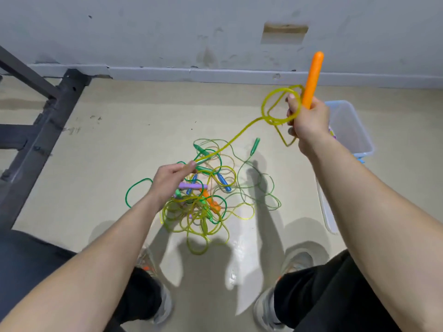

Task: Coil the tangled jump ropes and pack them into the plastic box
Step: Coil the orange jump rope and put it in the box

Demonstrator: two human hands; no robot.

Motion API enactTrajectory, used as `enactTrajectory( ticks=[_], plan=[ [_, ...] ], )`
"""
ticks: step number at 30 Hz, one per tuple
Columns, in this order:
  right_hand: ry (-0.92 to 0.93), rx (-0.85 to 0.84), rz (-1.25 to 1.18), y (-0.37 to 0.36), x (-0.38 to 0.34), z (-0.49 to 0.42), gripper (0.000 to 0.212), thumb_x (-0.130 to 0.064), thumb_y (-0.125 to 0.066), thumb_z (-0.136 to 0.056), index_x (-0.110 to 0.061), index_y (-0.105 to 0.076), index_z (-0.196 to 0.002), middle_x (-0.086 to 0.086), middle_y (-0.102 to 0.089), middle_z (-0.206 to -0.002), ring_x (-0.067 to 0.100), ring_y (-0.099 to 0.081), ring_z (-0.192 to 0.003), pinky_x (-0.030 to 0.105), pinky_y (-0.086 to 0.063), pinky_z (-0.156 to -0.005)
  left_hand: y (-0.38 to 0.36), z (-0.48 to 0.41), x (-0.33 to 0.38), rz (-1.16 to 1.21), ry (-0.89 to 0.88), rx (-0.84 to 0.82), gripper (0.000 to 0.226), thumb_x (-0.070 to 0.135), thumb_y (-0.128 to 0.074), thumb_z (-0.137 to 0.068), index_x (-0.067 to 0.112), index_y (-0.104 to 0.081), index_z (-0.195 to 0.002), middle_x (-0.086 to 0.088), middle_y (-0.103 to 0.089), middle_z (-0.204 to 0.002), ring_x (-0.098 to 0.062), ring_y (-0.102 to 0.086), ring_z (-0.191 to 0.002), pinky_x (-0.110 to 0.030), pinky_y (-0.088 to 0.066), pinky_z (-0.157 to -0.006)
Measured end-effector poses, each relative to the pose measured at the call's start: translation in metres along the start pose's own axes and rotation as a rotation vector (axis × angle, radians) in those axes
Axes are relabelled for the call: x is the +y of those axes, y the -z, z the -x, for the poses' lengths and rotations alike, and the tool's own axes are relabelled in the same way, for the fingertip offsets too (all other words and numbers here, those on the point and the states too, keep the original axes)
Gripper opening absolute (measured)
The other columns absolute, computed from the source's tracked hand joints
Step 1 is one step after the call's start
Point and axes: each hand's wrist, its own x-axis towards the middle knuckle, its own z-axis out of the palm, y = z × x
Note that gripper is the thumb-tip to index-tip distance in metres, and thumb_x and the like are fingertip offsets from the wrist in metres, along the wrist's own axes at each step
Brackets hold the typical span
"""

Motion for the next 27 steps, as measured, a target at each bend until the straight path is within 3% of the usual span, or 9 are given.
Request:
enactTrajectory(
  ticks=[5,10,12,15,17,20,23,25,27],
  plan=[
    [-0.078,0.020,0.227,0.024,0.026,-0.011,0.023,-0.036,-0.067,-0.094,-0.020,-0.059,-0.079,0.000,-0.054,-0.065,0.010,-0.043,-0.043,0.019,-0.032,-0.038,0.002,-0.014,-0.023,-0.091,0.359,0.261,0.041,0.029,-0.046,-0.100,0.013,-0.061,-0.066,-0.001,-0.047,-0.046,-0.027,-0.038,-0.053,-0.030,-0.028,-0.050],
    [-0.235,0.142,0.379,0.032,0.054,-0.010,0.038,-0.048,-0.056,-0.093,-0.017,-0.056,-0.070,0.008,-0.065,-0.068,0.020,-0.053,-0.049,0.029,-0.041,-0.048,-0.006,-0.021,0.003,0.351,0.439,0.222,0.027,0.020,-0.040,-0.095,0.016,-0.051,-0.071,0.002,-0.034,-0.054,-0.014,-0.023,-0.035,-0.016,-0.017,-0.039],
    [-0.292,-0.040,0.363,0.032,0.060,0.000,0.032,-0.039,-0.057,-0.095,-0.016,-0.062,-0.074,0.007,-0.065,-0.070,0.019,-0.054,-0.053,0.027,-0.041,-0.051,-0.010,-0.018,0.031,0.459,0.368,0.076,0.027,0.018,-0.038,-0.097,0.015,-0.053,-0.075,0.006,-0.028,-0.050,-0.010,-0.019,-0.036,-0.015,-0.014,-0.037],
    [-0.397,-0.525,0.147,0.008,0.061,0.037,0.011,-0.021,-0.063,-0.093,-0.015,-0.072,-0.094,0.005,-0.074,-0.091,0.020,-0.065,-0.076,0.029,-0.046,-0.065,-0.021,-0.011,0.075,0.625,0.325,-0.196,0.027,0.016,-0.037,-0.102,0.016,-0.051,-0.079,0.009,-0.023,-0.050,-0.006,-0.017,-0.038,-0.018,-0.009,-0.035],
    [-0.485,-0.744,-0.031,-0.017,0.064,0.069,0.025,-0.016,-0.068,-0.085,-0.012,-0.071,-0.109,0.008,-0.074,-0.108,0.023,-0.066,-0.093,0.029,-0.047,-0.069,-0.032,-0.011,0.097,0.843,0.363,-0.336,0.028,0.016,-0.035,-0.103,0.016,-0.048,-0.079,0.008,-0.024,-0.050,-0.005,-0.020,-0.037,-0.016,-0.012,-0.036],
    [-0.561,-0.882,-0.216,-0.044,0.069,0.104,0.037,-0.018,-0.063,-0.083,-0.007,-0.065,-0.118,0.009,-0.071,-0.110,0.023,-0.070,-0.099,0.029,-0.048,-0.072,-0.039,-0.021,0.121,1.131,0.411,-0.325,0.029,0.011,-0.033,-0.105,0.013,-0.046,-0.079,0.005,-0.032,-0.051,-0.007,-0.027,-0.035,-0.016,-0.020,-0.036],
    [-0.371,-0.914,-0.045,-0.045,0.064,0.108,0.011,-0.019,-0.057,-0.100,-0.018,-0.065,-0.107,0.005,-0.065,-0.101,0.019,-0.063,-0.094,0.030,-0.048,-0.076,-0.030,-0.035,0.130,1.304,0.403,-0.177,0.029,0.005,-0.032,-0.105,0.008,-0.049,-0.082,0.000,-0.044,-0.051,-0.010,-0.039,-0.038,-0.016,-0.033,-0.038],
    [-0.312,-0.848,-0.005,-0.044,0.055,0.101,0.011,-0.018,-0.054,-0.103,-0.019,-0.062,-0.096,0.002,-0.063,-0.095,0.019,-0.063,-0.087,0.031,-0.053,-0.073,-0.023,-0.038,0.124,1.186,0.341,-0.119,0.031,0.016,-0.033,-0.108,0.005,-0.057,-0.090,-0.005,-0.061,-0.061,-0.015,-0.056,-0.056,-0.021,-0.046,-0.052],
    [-0.310,-0.766,-0.085,-0.045,0.038,0.095,0.015,-0.017,-0.052,-0.103,-0.016,-0.060,-0.090,0.001,-0.066,-0.088,0.021,-0.068,-0.077,0.034,-0.058,-0.069,-0.023,-0.035,0.107,0.786,0.222,-0.176,0.054,0.043,-0.026,-0.109,0.010,-0.066,-0.095,-0.004,-0.073,-0.078,-0.018,-0.064,-0.080,-0.030,-0.048,-0.074]
  ],
)
